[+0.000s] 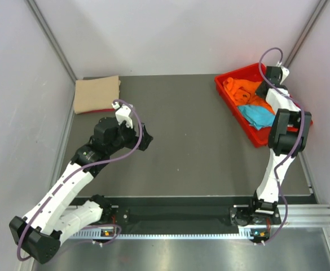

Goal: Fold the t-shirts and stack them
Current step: Grab the tshirt from the pile, then move the tshirt to the center of the board

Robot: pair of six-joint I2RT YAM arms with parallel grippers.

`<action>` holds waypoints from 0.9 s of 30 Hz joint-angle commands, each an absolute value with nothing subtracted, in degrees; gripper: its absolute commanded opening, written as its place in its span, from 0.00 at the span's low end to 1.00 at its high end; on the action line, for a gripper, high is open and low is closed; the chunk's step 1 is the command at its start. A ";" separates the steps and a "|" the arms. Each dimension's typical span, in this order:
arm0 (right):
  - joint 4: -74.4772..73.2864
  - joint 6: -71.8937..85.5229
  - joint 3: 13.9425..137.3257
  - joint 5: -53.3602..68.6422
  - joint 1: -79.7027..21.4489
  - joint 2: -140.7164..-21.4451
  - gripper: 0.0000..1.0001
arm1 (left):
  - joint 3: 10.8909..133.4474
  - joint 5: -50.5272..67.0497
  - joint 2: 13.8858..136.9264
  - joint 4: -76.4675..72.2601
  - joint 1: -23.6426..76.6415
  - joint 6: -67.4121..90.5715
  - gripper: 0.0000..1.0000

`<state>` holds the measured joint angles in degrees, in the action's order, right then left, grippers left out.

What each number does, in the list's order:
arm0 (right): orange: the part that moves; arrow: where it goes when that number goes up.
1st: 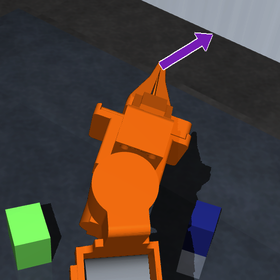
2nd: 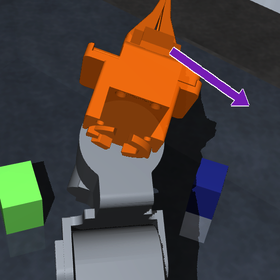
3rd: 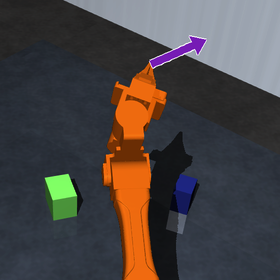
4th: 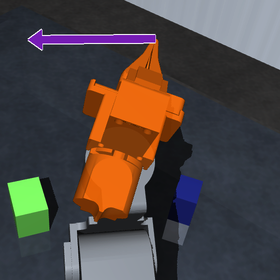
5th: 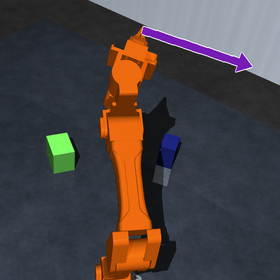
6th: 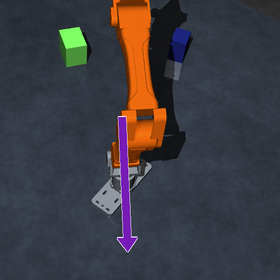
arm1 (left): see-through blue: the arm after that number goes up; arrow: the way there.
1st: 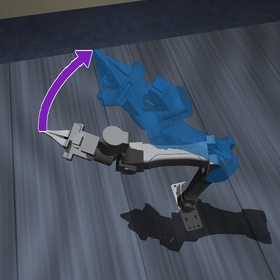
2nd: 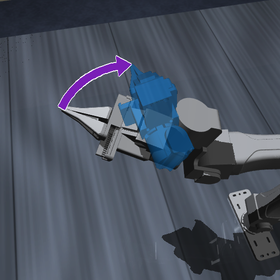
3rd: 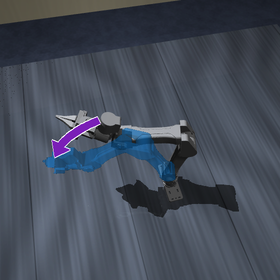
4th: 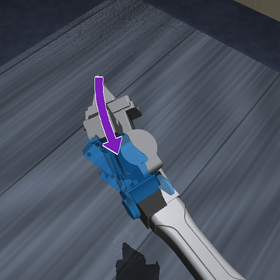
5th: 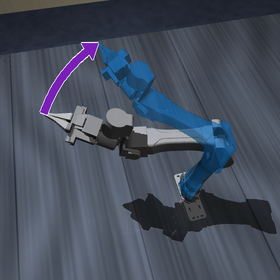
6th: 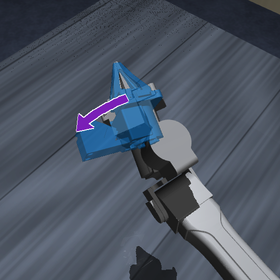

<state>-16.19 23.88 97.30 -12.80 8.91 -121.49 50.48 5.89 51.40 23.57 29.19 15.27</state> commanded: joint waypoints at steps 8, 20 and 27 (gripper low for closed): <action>-13.79 23.82 101.78 -0.54 5.90 -102.42 0.00 | 50.98 4.31 50.98 21.53 28.92 14.33 0.83; -18.03 29.87 81.62 9.76 -16.60 -69.46 0.00 | 54.30 -8.52 50.19 26.18 28.65 18.45 0.82; -10.46 36.65 52.85 6.25 -26.89 -63.10 0.23 | 56.08 -2.56 45.71 30.75 28.74 25.48 0.82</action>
<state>-11.14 32.56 62.15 8.19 -24.03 -60.47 53.71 -4.73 48.49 28.69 28.88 21.19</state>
